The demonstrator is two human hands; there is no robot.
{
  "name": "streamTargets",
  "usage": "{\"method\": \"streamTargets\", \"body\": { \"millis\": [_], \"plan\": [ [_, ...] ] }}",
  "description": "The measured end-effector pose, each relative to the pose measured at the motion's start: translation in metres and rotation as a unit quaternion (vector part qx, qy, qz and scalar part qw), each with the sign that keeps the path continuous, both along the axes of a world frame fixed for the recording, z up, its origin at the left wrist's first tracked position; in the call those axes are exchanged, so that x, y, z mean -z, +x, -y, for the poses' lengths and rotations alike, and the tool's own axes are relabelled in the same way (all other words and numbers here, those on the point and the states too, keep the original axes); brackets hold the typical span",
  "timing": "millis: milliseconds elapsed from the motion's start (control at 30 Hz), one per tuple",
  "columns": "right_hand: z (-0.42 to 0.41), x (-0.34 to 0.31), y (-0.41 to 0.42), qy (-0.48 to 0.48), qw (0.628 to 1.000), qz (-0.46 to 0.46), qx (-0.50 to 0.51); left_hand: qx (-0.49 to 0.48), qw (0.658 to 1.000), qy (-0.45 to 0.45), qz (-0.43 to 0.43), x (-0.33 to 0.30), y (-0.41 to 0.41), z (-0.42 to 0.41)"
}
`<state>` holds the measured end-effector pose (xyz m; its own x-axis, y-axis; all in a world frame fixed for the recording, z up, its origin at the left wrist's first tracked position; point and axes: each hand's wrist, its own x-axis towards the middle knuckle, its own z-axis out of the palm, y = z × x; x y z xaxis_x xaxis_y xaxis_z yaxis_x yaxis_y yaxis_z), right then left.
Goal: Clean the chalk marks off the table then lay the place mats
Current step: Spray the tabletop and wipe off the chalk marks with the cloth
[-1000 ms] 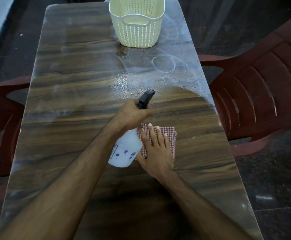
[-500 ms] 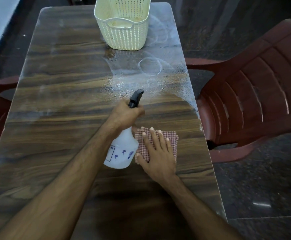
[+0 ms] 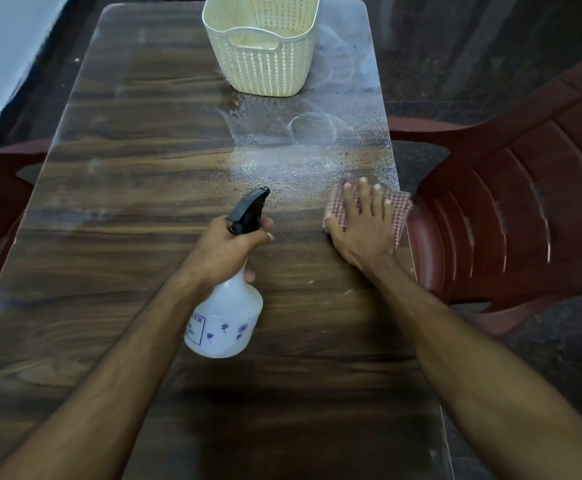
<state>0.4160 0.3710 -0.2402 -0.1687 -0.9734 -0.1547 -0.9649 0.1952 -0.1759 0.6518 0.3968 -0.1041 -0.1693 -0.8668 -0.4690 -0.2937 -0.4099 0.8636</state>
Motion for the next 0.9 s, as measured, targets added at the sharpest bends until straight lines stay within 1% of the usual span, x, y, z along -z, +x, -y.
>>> {"method": "streamTargets", "body": {
  "millis": [100,200,267,367,433,500,600,667,767,833,900],
  "plan": [
    [-0.046,0.0,0.024,-0.001,0.995,-0.002,-0.098,-0.004,1.0,-0.001,-0.001,-0.002,-0.006,0.005],
    [-0.084,0.003,0.017,-0.003,0.992,0.008,-0.125,-0.009,1.0,-0.002,0.002,0.001,-0.006,0.012],
    [-0.078,0.004,-0.002,-0.008,0.995,-0.005,-0.103,-0.01,1.0,0.001,0.002,0.001,-0.003,0.014],
    [-0.034,0.002,-0.023,-0.014,0.999,-0.016,-0.025,-0.02,1.0,0.003,-0.004,0.004,0.003,0.017],
    [-0.004,0.001,-0.021,-0.016,1.0,-0.004,0.015,-0.018,1.0,0.0,0.0,0.007,0.006,0.016],
    [0.017,0.001,-0.005,-0.007,1.0,0.007,0.018,-0.014,1.0,-0.003,-0.001,0.008,0.009,0.014],
    [0.012,-0.001,0.034,0.012,0.999,0.006,-0.048,-0.012,1.0,0.003,-0.001,0.007,0.009,0.012],
    [-0.016,-0.004,0.059,0.01,0.994,0.004,-0.111,-0.015,1.0,0.006,-0.007,0.006,0.008,0.013],
    [-0.069,-0.003,0.072,0.011,0.985,0.029,-0.167,-0.019,1.0,0.007,-0.015,0.006,0.006,0.013],
    [-0.094,-0.001,0.059,0.025,0.982,0.034,-0.182,-0.025,1.0,0.007,-0.015,0.006,0.009,0.011],
    [-0.104,0.001,0.037,0.019,0.988,0.019,-0.152,-0.031,0.999,0.005,-0.011,0.006,0.014,0.01]
  ]
}}
